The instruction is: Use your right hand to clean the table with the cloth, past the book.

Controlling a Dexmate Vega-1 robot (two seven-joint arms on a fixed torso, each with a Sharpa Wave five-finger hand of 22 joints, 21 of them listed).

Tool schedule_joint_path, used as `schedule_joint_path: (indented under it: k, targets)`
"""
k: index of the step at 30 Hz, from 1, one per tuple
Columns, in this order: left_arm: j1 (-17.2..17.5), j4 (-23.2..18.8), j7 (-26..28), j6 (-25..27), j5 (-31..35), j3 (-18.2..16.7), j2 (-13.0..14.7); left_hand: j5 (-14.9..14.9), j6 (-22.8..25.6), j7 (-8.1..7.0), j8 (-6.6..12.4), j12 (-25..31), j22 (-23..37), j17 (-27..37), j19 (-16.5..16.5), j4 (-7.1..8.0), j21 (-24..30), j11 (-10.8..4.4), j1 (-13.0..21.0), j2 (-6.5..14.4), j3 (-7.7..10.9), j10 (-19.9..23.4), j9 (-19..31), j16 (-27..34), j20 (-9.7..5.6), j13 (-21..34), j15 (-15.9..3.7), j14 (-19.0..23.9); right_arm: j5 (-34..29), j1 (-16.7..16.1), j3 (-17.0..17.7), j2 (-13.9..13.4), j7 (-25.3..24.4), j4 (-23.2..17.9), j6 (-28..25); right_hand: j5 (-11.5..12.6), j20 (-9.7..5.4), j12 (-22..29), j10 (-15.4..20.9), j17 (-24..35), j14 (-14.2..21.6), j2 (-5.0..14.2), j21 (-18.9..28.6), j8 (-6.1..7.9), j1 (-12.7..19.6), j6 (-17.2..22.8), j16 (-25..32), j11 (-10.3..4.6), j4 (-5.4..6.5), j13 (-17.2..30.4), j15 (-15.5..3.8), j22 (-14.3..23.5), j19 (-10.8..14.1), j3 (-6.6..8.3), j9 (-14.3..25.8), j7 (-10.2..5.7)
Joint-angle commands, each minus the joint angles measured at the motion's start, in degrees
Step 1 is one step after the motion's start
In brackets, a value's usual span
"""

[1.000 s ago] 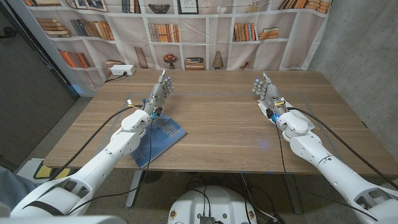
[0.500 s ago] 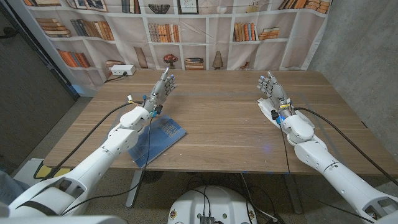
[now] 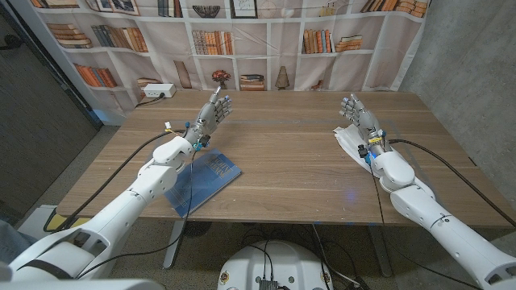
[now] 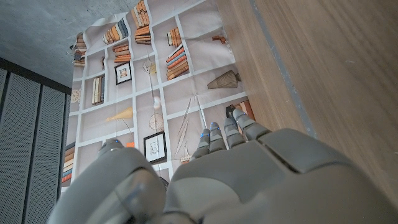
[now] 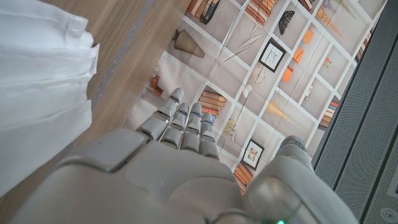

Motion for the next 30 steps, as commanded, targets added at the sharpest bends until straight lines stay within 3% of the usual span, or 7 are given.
schedule_joint_path:
  k: [1, 6, 19, 30]
  targets:
    - [1.4, -5.4, 3.8, 5.1, 1.9, 0.1, 3.4, 0.0, 0.3, 0.19, 0.22, 0.3, 0.2, 0.1, 0.6, 0.0, 0.1, 0.18, -0.1, 0.4, 0.1, 0.6, 0.3, 0.2, 0.08, 0.3, 0.08, 0.5, -8.1, -5.5, 2.3, -4.1, -10.4, -8.6, -8.0, 0.3, -3.08, 0.5, 0.8, 0.1, 0.5, -0.3, 0.1, 0.38, 0.8, 0.6, 0.1, -0.09, -0.43, 0.2, 0.11, 0.1, 0.5, 0.09, 0.2, -0.27]
    - [1.3, -4.9, 3.1, 4.8, 1.1, 0.0, 3.0, -0.1, 0.6, 0.25, 0.24, 0.3, 0.2, 0.1, 0.8, -0.07, 0.2, 0.27, 0.1, 0.6, 0.17, 0.8, 0.3, 0.2, 0.28, 0.3, 0.22, 0.8, -10.5, -7.7, 3.2, -5.6, -13.5, -12.0, -12.2, 0.4, -3.0, 0.4, 0.7, 0.1, 0.6, -0.71, -0.1, 0.29, 0.9, 0.7, 0.0, -0.27, -0.56, 0.2, 0.09, 0.1, 0.5, -0.09, 0.2, 0.13]
    - [1.3, -5.0, 3.2, 4.4, 0.8, -0.3, 2.8, -0.3, 1.1, 0.24, 0.19, 0.3, 0.2, 0.1, 0.9, -0.2, 0.1, 0.22, 0.6, 0.9, 0.26, 1.4, 0.3, 0.2, 0.37, 0.3, 0.19, 1.2, -13.8, -10.5, 5.0, -7.3, -16.4, -14.3, -14.3, 0.5, -3.3, 0.4, 1.2, 0.1, 1.1, -1.34, -0.3, 0.12, 1.1, 0.8, -0.1, -0.78, -0.69, 0.2, -0.45, 0.1, 1.0, -0.41, 0.2, -0.36]
    - [3.3, -9.0, 7.7, 6.6, 1.0, -1.2, 3.9, -0.6, 1.9, 0.24, 0.15, 0.3, 0.2, 0.1, -0.1, -0.35, -0.5, 0.42, 1.1, 1.5, 0.38, 2.2, 0.3, 0.0, 0.3, 0.4, 0.3, 1.8, -18.8, -12.0, 5.4, -8.5, -20.1, -15.9, -18.3, 1.1, -3.43, 0.5, 2.1, 0.1, 1.9, -1.65, -0.7, 0.4, 2.6, 2.1, -0.1, -1.17, -1.3, 0.2, -1.07, 0.1, 1.4, -0.22, 0.2, -0.92]
